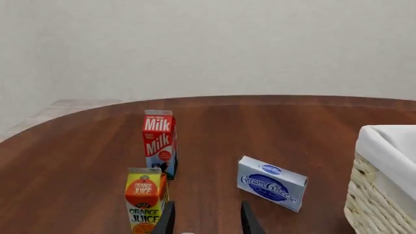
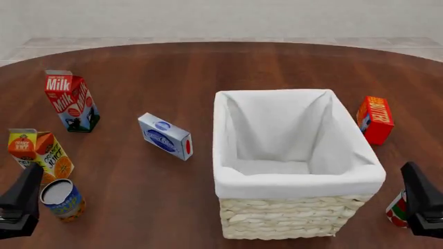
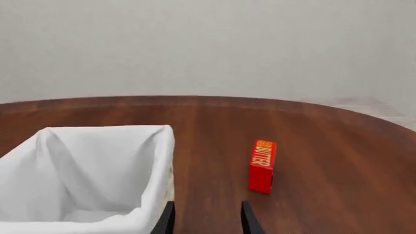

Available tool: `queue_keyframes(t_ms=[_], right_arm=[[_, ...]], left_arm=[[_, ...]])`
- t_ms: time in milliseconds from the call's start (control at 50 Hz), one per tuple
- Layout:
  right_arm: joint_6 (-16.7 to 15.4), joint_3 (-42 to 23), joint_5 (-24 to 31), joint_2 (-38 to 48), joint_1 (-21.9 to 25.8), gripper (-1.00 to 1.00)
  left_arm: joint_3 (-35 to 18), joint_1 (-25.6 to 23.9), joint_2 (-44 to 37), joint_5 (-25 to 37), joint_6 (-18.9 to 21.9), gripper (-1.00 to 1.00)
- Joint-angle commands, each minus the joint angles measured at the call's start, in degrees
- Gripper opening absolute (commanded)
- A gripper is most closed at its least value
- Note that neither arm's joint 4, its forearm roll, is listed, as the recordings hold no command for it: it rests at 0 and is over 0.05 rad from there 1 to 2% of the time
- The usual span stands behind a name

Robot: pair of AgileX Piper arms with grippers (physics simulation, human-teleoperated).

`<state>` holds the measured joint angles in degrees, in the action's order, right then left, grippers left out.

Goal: Pick up the tomato sauce, and put it in the basket.

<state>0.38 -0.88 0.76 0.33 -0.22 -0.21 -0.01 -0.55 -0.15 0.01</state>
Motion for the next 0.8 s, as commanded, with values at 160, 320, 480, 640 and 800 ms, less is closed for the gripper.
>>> queue_keyframes(t_ms=[160,320,480,640,800], right_arm=[[6.50,-10.41,8.08,6.56,3.61,1.00],[5.35,-16.77,16.00,10.63,3.78,1.00],[6.34,-23.69,23.36,14.29,3.99,1.00],[5.73,-29.21,30.23,15.98,3.87,1.00],[5.21,-33.29,35.24,18.34,3.86,1.00]], left_arm=[[-0.08,0.24,-0.29,-0.15,0.04,1.00],[-0.05,0.24,-0.28,-0.25,0.10,1.00],[-0.08,0.23,-0.15,-0.14,0.16,1.00],[-0.07,0.23,-0.15,-0.19,0.20,1.00],[-0.02,0.22,-0.21,-0.31,0.23,1.00]])
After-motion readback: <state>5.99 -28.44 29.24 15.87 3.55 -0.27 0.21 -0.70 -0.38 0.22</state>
